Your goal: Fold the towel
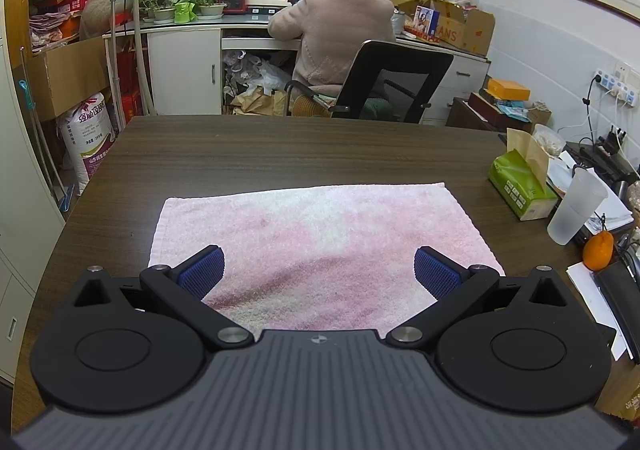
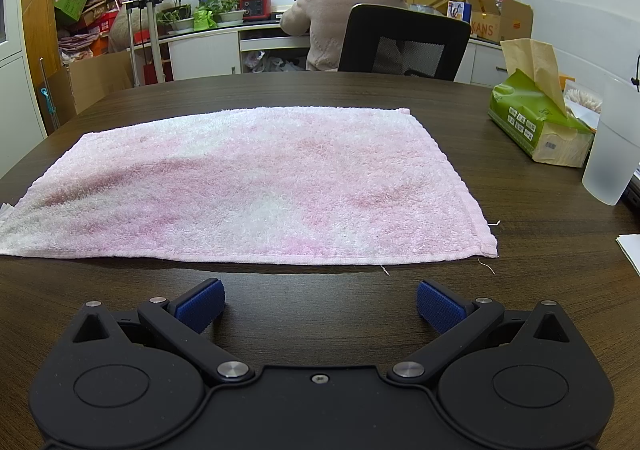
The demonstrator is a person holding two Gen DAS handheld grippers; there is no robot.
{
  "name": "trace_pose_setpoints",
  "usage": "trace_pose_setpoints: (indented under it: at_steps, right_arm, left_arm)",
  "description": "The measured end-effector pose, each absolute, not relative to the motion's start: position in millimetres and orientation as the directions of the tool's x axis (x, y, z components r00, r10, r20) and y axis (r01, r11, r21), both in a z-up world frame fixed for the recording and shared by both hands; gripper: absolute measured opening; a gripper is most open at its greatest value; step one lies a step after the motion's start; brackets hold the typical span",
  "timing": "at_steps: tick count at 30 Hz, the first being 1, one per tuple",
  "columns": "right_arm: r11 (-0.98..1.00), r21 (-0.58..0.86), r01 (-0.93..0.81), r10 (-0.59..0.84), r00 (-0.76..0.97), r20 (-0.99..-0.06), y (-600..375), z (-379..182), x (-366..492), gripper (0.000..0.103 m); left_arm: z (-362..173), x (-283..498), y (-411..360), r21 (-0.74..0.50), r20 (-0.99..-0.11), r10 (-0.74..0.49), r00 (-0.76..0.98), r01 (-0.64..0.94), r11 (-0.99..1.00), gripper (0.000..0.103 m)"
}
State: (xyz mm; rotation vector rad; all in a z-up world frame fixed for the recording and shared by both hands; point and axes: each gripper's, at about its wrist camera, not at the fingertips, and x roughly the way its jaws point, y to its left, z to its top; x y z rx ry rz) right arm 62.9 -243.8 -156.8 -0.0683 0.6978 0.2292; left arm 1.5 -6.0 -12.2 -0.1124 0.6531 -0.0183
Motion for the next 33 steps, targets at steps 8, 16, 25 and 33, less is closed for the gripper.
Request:
trace_pose_setpoints:
  at_steps: [8, 16, 25, 33]
  right_arm:
    - [0.973, 0.014, -0.232, 0.186, 0.742, -0.644, -243.8, -156.8, 62.9, 0.103]
    - [0.973, 0.014, -0.232, 0.186, 0.742, -0.644, -243.8, -156.8, 62.9, 0.103]
    - [0.973, 0.014, -0.232, 0.186, 0.742, -0.644, -243.8, -156.8, 63.0, 0.103]
    - [0.973, 0.014, -0.232, 0.186, 0.742, -0.644, -243.8, -157.0, 63.1, 0.103]
  left_arm:
    - [-11.5, 1.7, -6.4, -0.108, -0.608, -0.052, 0.792, -0.018, 0.994, 0.103]
    - [-9.2, 4.5, -4.0, -0.115, -0.611, -0.052, 0.790, -0.024, 0.993, 0.103]
    - [-10.1, 6.5, -4.2, -0.105, -0.612, -0.047, 0.790, -0.022, 0.994, 0.103]
    - [-11.4, 5.7, -7.9, -0.090, -0.618, -0.041, 0.785, -0.019, 0.996, 0.103]
